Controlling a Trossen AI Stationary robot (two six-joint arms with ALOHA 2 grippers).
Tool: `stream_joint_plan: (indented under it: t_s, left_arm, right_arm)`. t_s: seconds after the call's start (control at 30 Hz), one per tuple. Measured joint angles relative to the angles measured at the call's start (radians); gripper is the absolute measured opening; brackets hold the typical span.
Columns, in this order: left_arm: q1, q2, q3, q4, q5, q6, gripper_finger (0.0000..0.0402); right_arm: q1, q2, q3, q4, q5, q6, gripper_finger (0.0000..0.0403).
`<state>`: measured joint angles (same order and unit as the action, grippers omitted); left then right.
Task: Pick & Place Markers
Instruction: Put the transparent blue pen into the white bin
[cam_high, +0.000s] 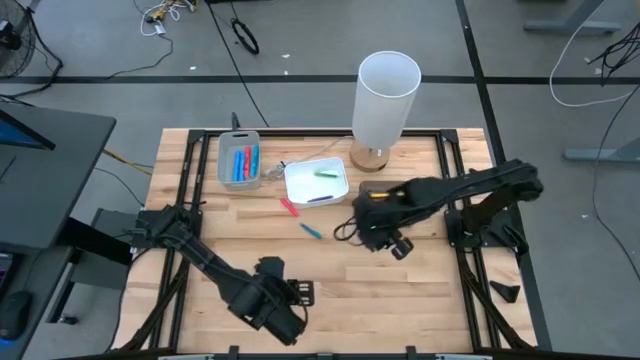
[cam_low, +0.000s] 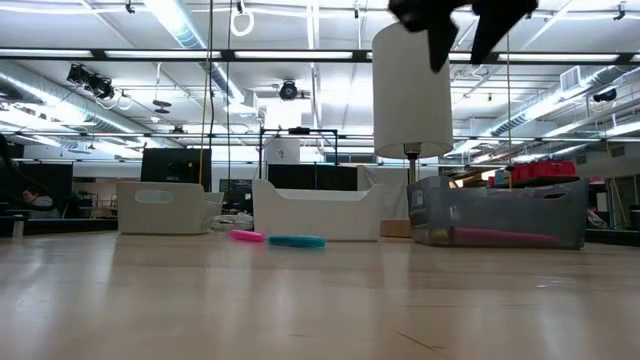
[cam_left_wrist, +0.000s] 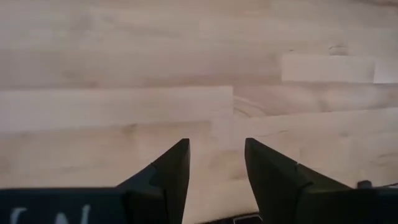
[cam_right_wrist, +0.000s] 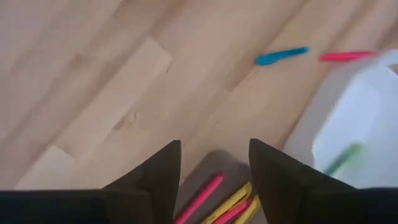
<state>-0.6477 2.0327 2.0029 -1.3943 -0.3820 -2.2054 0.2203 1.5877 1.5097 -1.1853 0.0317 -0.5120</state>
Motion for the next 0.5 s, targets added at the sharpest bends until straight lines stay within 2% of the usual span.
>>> stream_joint_plan:
  t_s: [0.13, 0.3, 0.4, 0.5]
  left_arm:
    - [-0.007, 0.000, 0.000, 0.013, -0.013, -0.041, 0.0161]
    - [-0.001, 0.000, 0.000, 0.063, -0.020, -0.018, 0.0161]
    - [0.002, 0.000, 0.000, 0.072, -0.025, -0.009, 0.0161]
    - [0.001, 0.000, 0.000, 0.076, -0.026, -0.010, 0.0161]
  right_arm:
    - [-0.021, 0.103, 0.000, 0.018, -0.007, -0.114, 0.0193]
    - [-0.040, 0.204, 0.000, 0.073, -0.006, -0.177, 0.0194]
    - [-0.055, 0.239, 0.000, 0.156, -0.006, -0.125, 0.0194]
    - [-0.076, 0.262, 0.000, 0.253, -0.005, -0.007, 0.0194]
